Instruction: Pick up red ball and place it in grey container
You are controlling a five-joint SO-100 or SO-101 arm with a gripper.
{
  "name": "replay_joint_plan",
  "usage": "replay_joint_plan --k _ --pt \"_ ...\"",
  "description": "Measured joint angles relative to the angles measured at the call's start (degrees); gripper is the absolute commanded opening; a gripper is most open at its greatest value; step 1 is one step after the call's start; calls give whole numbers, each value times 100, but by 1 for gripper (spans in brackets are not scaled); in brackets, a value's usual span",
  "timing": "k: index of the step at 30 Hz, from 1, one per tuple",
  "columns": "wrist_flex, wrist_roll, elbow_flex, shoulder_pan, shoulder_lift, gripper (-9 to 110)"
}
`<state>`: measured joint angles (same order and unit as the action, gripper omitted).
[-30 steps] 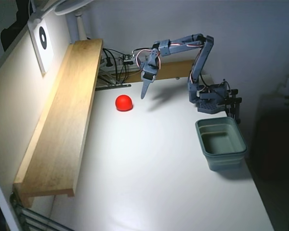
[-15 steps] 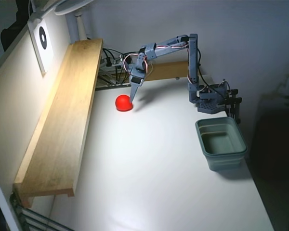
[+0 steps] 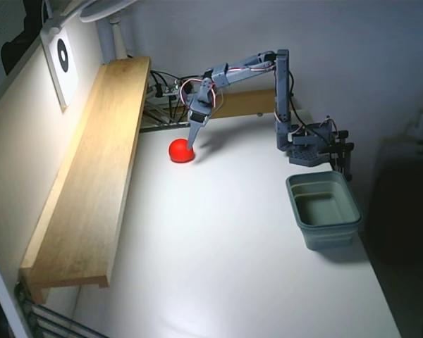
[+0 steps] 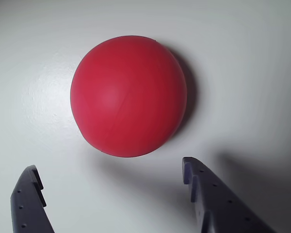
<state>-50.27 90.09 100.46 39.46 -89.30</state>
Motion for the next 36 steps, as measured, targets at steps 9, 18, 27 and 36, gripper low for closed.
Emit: replay_joint_plan --k 9,18,27,36 --pt "527 0 422 0 70 38" --pt "1037 0 817 0 281 38" --pt "1160 0 703 0 580 38" --pt "1063 0 -439 0 1652 38"
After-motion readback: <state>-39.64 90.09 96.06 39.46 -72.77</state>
